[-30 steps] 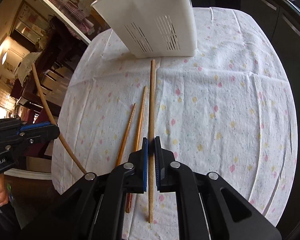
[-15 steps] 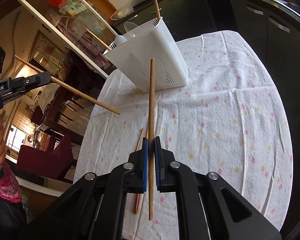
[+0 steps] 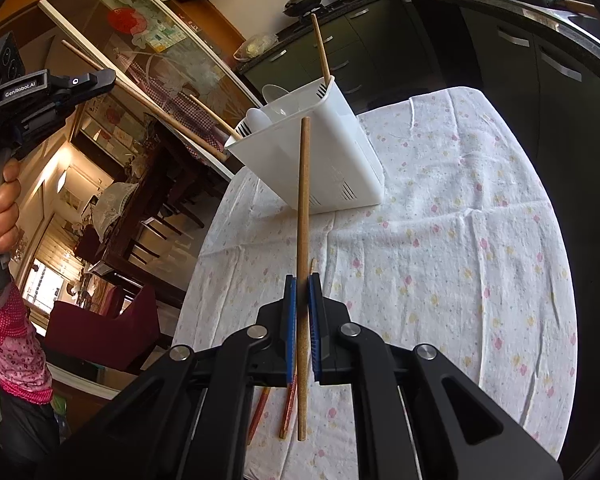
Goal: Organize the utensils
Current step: 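Drop the chopstick into the holder with the left gripper while the right gripper carries its chopstick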
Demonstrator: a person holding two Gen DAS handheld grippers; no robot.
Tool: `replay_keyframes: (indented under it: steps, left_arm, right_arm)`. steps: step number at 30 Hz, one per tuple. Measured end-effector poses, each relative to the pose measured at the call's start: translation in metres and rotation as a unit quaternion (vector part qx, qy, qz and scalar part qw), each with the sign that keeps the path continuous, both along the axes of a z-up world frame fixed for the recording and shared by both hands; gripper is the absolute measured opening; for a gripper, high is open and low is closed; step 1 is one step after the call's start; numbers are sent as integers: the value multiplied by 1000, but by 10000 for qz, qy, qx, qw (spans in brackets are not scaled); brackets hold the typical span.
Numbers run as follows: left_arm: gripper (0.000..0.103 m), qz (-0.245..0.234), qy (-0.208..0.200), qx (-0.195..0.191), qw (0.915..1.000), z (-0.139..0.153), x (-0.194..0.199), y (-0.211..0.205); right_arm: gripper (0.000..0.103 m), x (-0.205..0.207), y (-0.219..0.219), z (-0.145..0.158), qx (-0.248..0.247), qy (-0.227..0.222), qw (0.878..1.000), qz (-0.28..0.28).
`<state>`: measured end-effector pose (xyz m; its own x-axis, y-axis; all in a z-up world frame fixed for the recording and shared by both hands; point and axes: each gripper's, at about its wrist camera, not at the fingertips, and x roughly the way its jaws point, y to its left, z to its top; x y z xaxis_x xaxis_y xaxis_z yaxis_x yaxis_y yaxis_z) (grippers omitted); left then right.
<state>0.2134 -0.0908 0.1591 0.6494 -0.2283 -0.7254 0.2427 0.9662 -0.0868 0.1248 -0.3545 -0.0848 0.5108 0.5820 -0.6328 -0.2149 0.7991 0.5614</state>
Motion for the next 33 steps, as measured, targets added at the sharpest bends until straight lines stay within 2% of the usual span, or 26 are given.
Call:
replay_keyframes:
  steps: [4, 7, 15, 20, 22, 25, 29, 32, 33]
  left_arm:
    - [6, 56, -154, 58, 9998, 1, 19, -10]
    - [6, 120, -103, 126, 9998, -9, 35, -16]
    - [6, 157, 415, 475, 9979, -60, 61, -26]
    - [6, 199, 752, 609, 9951, -99, 69, -25]
    - [10, 193, 849, 654, 9940, -113, 70, -22]
    - [24, 205, 971, 591, 9933, -126, 70, -16]
    - [24, 154, 983, 292, 9946, -122, 58, -3]
    - [27, 131, 748, 34, 9971, -105, 34, 10]
    - [31, 118, 673, -55, 9977, -100, 24, 14]
  right_arm:
    - [7, -2, -7, 0, 36, -9, 10000, -25]
    - [7, -4, -11, 1, 63, -31, 10000, -29]
    - [7, -5, -19, 16, 188, -195, 9996, -68]
    - [7, 4, -17, 41, 326, -541, 9980, -100]
    - [7, 7, -14, 53, 297, -739, 9967, -133]
    - [7, 18, -8, 70, 342, -930, 9949, -176]
    - [7, 38, -1, 97, 367, -1301, 9903, -325]
    - [7, 59, 4, 119, 406, -1632, 9844, -523]
    - [7, 66, 5, 126, 424, -1738, 9821, -595]
